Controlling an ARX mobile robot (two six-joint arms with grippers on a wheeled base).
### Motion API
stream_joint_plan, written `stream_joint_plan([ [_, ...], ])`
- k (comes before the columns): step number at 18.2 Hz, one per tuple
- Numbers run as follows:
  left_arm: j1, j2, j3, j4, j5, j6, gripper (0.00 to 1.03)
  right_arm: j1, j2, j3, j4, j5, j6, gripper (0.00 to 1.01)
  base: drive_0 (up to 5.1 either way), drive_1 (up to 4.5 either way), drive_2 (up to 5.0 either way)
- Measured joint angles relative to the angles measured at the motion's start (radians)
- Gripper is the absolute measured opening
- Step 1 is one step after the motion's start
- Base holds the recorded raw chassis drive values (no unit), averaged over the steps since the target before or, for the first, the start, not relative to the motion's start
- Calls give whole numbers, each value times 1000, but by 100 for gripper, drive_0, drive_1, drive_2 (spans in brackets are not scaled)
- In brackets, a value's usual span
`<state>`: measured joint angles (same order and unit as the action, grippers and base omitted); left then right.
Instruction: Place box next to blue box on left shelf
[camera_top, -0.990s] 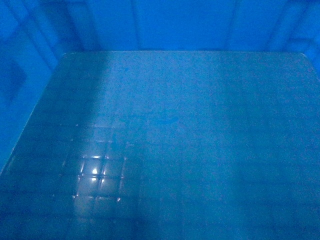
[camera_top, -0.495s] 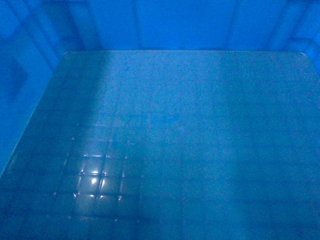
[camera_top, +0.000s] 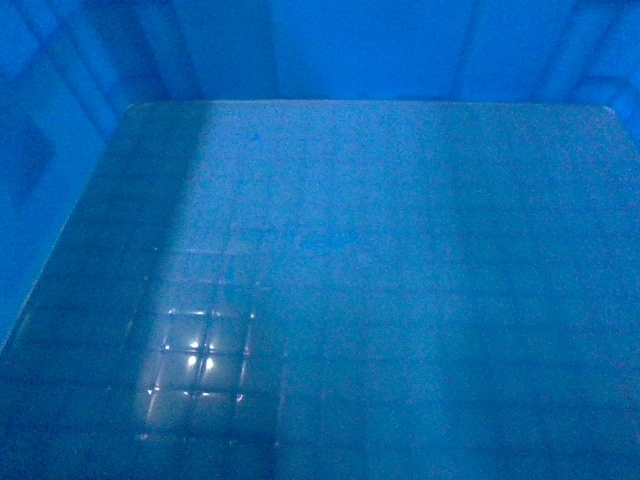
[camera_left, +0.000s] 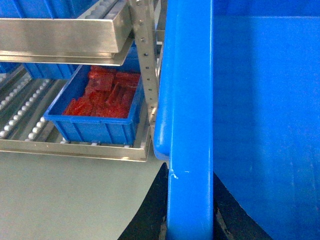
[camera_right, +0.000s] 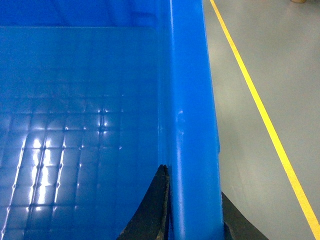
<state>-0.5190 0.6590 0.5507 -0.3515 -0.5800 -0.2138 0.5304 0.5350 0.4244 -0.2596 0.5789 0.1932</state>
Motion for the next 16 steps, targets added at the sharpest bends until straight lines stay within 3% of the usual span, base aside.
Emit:
stream_joint_plan([
  [16,0,0,0,0,-1,1,8,0,0,0,1,-1,0,10,-459,179,366],
])
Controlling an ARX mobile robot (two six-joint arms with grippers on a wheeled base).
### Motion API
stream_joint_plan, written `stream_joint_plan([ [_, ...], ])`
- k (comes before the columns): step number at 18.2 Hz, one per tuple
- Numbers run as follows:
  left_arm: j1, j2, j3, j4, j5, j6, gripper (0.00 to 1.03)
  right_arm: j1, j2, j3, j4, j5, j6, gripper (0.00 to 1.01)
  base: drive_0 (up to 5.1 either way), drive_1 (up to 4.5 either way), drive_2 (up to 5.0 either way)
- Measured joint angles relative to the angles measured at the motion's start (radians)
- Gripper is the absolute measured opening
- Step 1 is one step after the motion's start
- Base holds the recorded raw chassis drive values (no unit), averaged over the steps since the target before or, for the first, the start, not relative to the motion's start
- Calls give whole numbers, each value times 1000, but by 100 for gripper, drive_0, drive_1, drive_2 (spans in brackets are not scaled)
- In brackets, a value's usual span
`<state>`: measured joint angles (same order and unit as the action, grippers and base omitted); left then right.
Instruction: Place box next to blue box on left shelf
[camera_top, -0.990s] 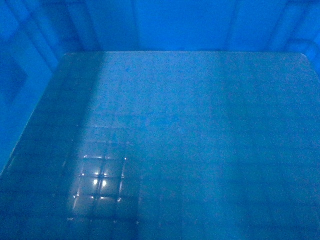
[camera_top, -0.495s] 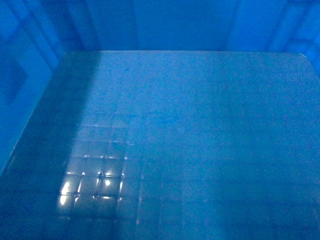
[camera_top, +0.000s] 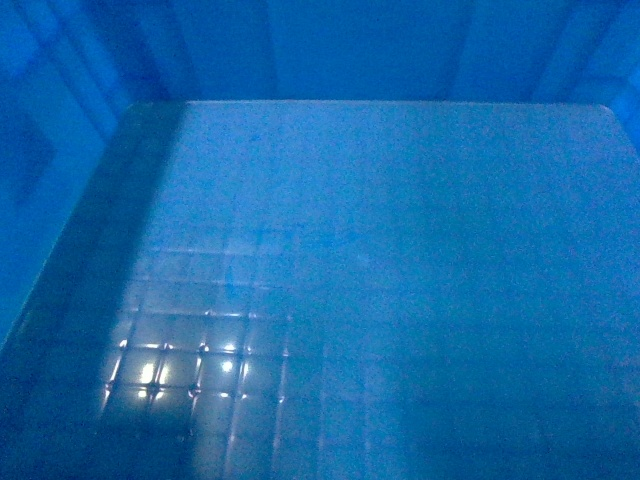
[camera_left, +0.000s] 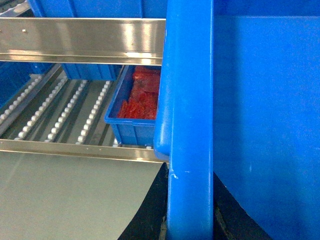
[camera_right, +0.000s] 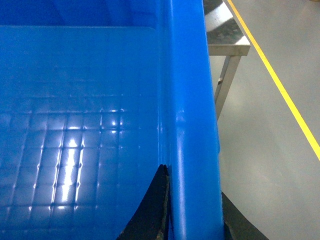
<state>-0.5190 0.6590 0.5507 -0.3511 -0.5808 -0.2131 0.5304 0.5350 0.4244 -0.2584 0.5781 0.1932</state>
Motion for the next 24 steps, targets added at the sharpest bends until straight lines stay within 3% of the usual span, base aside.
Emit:
stream_joint_plan([
  [24,0,-1,0,-2,-1,0,8,0,0,0,-2,-1,0,10,-498,213,267],
])
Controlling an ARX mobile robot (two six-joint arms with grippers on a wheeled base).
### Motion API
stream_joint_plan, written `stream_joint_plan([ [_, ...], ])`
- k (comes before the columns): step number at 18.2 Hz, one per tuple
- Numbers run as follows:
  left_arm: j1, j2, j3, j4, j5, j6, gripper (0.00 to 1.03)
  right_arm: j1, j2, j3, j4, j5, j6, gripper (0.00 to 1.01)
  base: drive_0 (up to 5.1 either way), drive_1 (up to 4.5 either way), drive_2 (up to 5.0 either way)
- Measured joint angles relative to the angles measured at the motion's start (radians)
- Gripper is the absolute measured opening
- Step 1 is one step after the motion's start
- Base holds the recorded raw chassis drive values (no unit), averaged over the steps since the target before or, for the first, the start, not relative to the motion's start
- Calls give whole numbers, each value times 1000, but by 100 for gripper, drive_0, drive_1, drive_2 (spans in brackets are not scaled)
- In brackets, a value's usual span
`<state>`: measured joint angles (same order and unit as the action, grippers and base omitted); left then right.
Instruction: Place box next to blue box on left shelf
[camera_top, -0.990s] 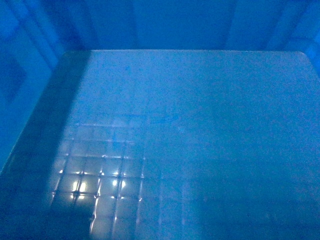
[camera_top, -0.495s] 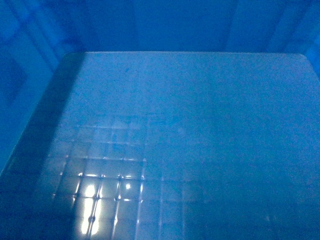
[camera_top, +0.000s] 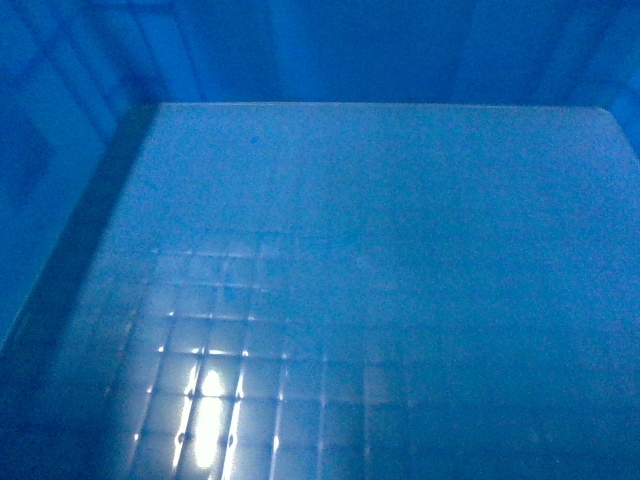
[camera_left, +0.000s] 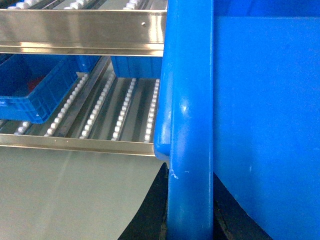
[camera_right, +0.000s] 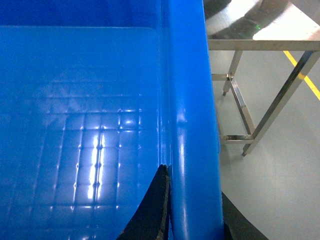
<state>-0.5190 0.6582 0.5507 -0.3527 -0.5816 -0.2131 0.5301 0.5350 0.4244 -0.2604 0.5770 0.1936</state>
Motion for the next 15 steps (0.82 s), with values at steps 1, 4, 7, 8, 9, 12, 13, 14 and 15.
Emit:
stream_joint_plan([
  [1,0,1,0,0,1,0,8,0,0,0,0,1,0,10,-514,227,227],
  [4,0,1,0,-1,0,0,8,0,0,0,1,0,0,10,-496,244,244],
  [7,0,1,0,0,0,0,8,0,0,0,0,0,0,10,-488,253,253],
  [8,0,0,0,0,0,0,8,0,0,0,0,1,0,10,-488,253,253],
  [9,0,1,0,1,1,0,8,0,1,0,2,1,-1,10,-488,253,253],
  [12,0,1,0,1,1,0,8,0,0,0,2,0,-1,10,-491,250,250],
  [13,0,0,0,0,1,0,8,0,0,0,1,0,0,10,-493,248,248],
  [14,0,1,0,-1,0,0,8,0,1,0,0,0,0,10,-495,246,246],
  [15,0,1,0,0,1,0,8,0,0,0,-1,0,0,10,-488,252,252],
])
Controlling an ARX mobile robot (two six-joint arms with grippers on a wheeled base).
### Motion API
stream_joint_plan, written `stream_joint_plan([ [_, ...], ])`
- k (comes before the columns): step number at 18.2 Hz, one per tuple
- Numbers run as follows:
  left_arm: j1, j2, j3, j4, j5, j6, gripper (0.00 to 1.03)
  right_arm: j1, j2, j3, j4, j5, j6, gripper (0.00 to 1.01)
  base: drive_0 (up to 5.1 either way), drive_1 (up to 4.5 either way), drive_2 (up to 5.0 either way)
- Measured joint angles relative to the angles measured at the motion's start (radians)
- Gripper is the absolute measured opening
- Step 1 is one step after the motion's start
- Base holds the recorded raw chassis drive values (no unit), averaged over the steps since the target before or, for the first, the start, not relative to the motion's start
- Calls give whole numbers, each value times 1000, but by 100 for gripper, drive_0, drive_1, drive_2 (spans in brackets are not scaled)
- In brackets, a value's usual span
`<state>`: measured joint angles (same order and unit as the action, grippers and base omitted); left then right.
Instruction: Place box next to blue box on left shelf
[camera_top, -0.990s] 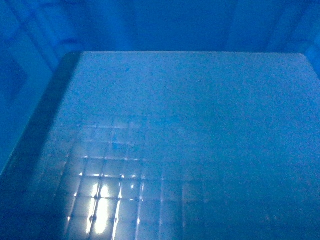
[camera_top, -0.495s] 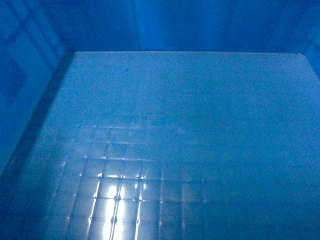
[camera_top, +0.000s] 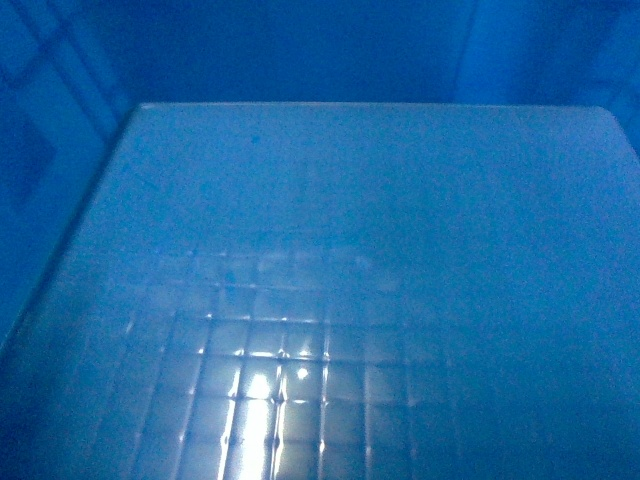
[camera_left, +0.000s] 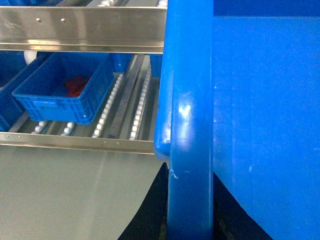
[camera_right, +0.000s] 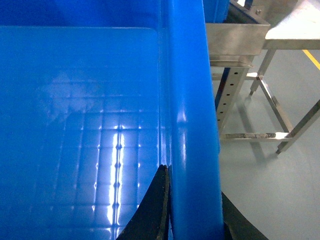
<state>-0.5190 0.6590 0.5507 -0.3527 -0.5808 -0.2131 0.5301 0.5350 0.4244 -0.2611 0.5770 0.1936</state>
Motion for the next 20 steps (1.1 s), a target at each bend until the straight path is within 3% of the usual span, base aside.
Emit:
stream_joint_plan([
  [20,2,-1,0,-2,-2,2,8,1,0,-1,3,-1,2,10,-489,252,252],
])
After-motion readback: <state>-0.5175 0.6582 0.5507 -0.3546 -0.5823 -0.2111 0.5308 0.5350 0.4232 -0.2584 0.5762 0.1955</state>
